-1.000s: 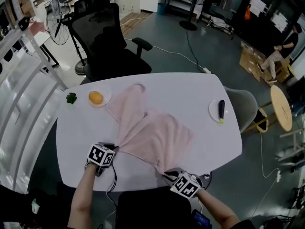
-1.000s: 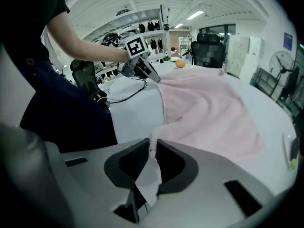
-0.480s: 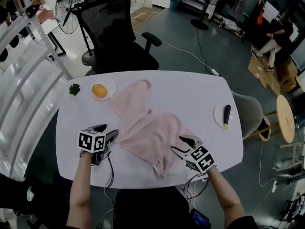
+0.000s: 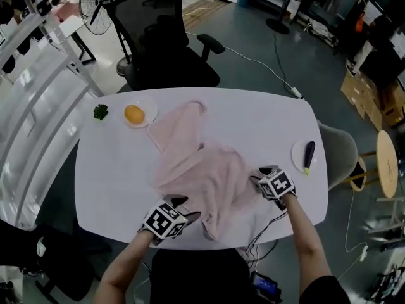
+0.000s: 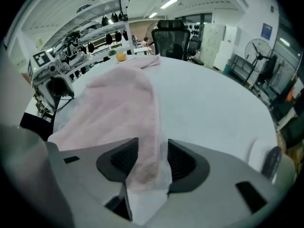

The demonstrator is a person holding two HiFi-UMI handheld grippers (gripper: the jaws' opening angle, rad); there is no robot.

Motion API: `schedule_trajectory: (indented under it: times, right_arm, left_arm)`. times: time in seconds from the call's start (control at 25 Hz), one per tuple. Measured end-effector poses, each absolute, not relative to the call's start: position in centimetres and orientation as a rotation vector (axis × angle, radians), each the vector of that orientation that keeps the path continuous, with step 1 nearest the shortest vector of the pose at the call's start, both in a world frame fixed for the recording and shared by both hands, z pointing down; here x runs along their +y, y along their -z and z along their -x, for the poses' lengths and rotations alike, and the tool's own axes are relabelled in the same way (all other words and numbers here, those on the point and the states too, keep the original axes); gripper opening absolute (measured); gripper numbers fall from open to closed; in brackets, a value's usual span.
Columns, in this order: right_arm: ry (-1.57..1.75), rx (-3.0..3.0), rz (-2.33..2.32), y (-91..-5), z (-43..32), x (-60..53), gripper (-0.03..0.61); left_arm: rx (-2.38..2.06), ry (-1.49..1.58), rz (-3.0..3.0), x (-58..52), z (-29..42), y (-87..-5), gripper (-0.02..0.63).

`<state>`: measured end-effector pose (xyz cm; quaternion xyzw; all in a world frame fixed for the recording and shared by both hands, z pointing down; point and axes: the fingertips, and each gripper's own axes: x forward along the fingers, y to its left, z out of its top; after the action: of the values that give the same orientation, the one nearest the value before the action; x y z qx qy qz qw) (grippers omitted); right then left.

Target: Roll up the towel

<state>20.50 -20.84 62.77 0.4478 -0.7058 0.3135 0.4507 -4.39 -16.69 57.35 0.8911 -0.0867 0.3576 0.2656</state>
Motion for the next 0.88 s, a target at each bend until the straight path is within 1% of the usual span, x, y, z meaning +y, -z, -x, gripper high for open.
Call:
schedule_trajectory:
  times: [0.12, 0.24, 0.4, 0.48, 0.6, 0.68, 0.72, 0.8, 0.84, 0.88]
  right_arm:
    - [-0.833, -1.732, -1.103, -63.1, -20.9, -19.5, 0.206]
    - [-0.857, -1.736, -1.151, -62.6, -21.8, -18.5, 0.206]
    - [-0.877, -1.723, -1.212, -61.8, -22.9, -17.2, 0.206]
    - [-0.900, -1.720, -1.257, -61.6, -23.4, -16.6, 0.206]
    - [-0.971, -1.705, -1.297, -62.1, -23.7, -15.3, 0.206]
    - [-0.986, -1.683, -1.324, -62.8, -23.7, -15.0, 0.175]
    - [-0.994, -1.673, -1.347, -63.1, -23.5, -15.1, 0.146]
    - [-1.009, -1.654, -1.393, -63.4, -23.0, -15.5, 0.097]
    - [-1.005, -1.641, -1.412, -63.4, -22.8, -15.6, 0.077]
    - [-0.993, -1.626, -1.428, -63.3, -22.7, -15.6, 0.062]
  left_arm:
    - [0.002, -1.106, -2.499, -11.3, 1.8, -58.3, 0.296]
    - [0.202, -1.182, -2.622, -7.5, 0.3, -58.0, 0.299]
    - [0.447, -1.322, -2.823, -4.1, 0.0, -58.1, 0.325]
    - [0.517, -1.383, -2.872, -3.3, 0.2, -58.7, 0.330]
    - [0.521, -1.395, -2.921, -3.1, 0.1, -59.4, 0.322]
    - [0.523, -1.422, -2.994, -3.2, -0.3, -59.9, 0.285]
    - [0.537, -1.448, -3.031, -3.2, -0.4, -60.3, 0.258]
    - [0.565, -1.501, -3.084, -3.1, -0.5, -61.1, 0.232]
    - [0.554, -1.515, -3.111, -3.1, -0.5, -61.3, 0.209]
    - [0.519, -1.513, -3.144, -3.3, -0.6, -61.3, 0.164]
